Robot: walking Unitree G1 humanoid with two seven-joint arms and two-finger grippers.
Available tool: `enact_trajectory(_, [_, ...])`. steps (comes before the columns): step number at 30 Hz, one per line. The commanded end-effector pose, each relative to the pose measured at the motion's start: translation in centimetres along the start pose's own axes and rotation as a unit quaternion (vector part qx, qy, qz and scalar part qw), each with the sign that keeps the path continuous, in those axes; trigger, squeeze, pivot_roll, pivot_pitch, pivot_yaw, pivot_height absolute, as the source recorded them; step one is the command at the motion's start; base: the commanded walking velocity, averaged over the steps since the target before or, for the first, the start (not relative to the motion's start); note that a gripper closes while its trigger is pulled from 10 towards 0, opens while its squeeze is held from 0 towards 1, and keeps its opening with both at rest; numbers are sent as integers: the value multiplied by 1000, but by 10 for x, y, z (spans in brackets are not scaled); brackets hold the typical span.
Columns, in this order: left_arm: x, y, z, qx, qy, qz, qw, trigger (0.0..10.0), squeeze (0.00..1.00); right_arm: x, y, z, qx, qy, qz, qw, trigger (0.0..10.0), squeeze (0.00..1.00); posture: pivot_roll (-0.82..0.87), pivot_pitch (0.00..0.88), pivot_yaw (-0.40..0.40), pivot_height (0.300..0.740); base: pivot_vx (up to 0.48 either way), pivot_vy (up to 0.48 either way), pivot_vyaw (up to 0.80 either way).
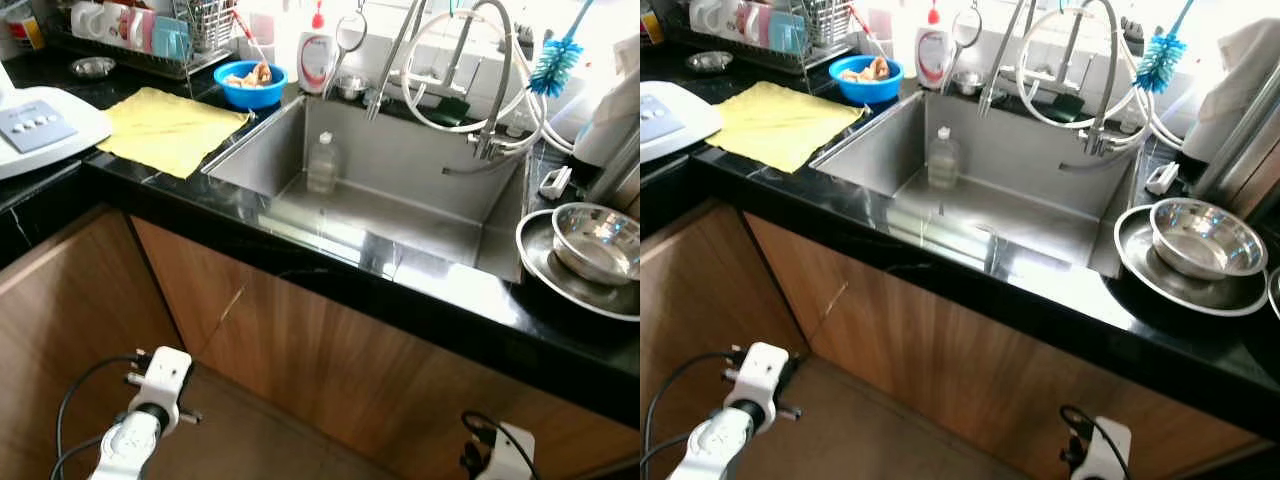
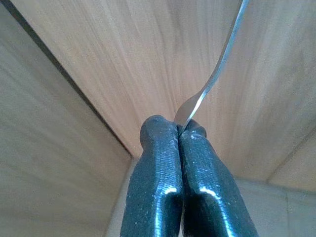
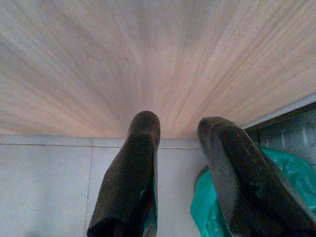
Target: Kitchen organization
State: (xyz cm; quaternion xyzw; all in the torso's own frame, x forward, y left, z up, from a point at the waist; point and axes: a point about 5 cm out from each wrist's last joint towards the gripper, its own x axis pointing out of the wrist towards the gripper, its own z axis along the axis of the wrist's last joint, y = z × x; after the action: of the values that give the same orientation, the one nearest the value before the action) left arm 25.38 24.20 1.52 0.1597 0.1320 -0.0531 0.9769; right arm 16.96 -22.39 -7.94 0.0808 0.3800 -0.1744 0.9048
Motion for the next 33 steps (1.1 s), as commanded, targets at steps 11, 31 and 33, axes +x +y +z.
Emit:
enact_trajectory(11, [-18,4,12,-26,-27,10,999,10000,0,-1,-4,3,12,-20,-22,999,10000,0,-7,0,-73,719,0,0,0])
enact_trajectory(31, [17,-14,49,-56,-50,-4,997,10000,0,3,-15,29,13,-77,-98,992,10000,0,-98,0,-27,719,0,0,0])
enact_trajectory(33, [20,-16,51,-57,-52,-4,997,10000,0,3,-15,34,13,-93,-97,991,10000,0,-87,0,-33,719,0,0,0])
